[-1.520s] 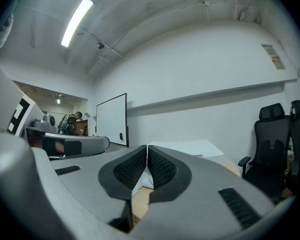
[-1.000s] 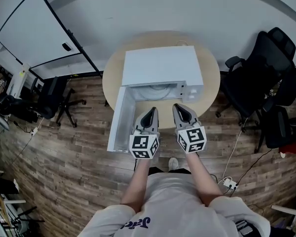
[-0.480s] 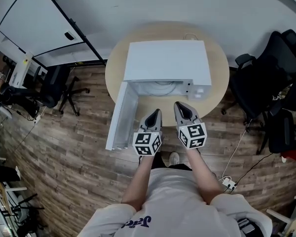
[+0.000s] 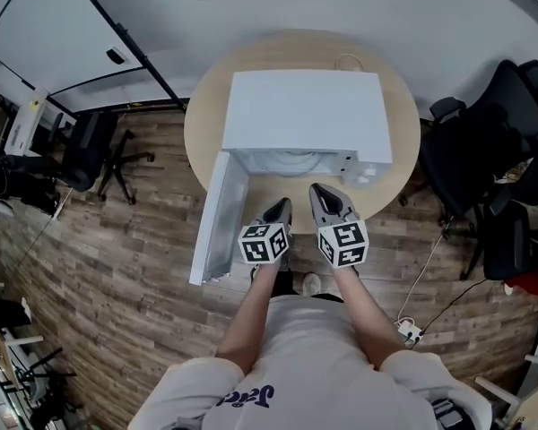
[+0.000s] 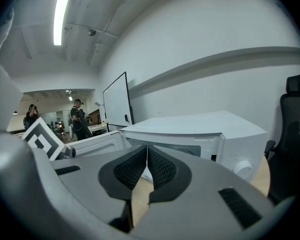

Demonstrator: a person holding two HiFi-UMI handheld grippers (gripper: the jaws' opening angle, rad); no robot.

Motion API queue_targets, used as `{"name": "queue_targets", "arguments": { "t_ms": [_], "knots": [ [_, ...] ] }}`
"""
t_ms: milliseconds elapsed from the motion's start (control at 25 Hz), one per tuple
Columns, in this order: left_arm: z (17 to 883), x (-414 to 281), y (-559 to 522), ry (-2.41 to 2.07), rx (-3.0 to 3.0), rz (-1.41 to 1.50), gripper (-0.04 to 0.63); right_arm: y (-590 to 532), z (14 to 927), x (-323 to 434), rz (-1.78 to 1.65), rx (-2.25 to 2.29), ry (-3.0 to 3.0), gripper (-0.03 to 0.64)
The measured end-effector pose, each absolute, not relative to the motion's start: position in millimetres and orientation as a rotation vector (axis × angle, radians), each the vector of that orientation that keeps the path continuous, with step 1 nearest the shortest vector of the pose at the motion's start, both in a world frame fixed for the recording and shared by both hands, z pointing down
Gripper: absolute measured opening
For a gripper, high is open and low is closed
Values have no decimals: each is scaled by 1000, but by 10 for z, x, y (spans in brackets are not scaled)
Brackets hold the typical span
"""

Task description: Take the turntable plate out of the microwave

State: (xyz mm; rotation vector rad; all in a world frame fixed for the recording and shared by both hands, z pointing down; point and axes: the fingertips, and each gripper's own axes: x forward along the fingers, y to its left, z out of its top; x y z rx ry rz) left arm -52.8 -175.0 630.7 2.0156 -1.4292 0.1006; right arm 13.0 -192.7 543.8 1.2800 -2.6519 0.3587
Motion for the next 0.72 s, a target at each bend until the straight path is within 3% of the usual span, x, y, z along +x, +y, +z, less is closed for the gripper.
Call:
{"name": "queue_targets", "arguments": {
  "t_ms": [480,600,720],
  "knots": [
    [6982,-646,-2116,-1247,1724,-83,19,-2375,5674,97,445,1309,-2570,18],
    [7072,-622,-2220,-1194,1654,-216,123,-2435,5731,112,448,1317,-2546,18],
    [7143,-648,-2307,-1168,1607,-305,177,-2471,5783,68,459,1313,-2536,18]
  ]
}}
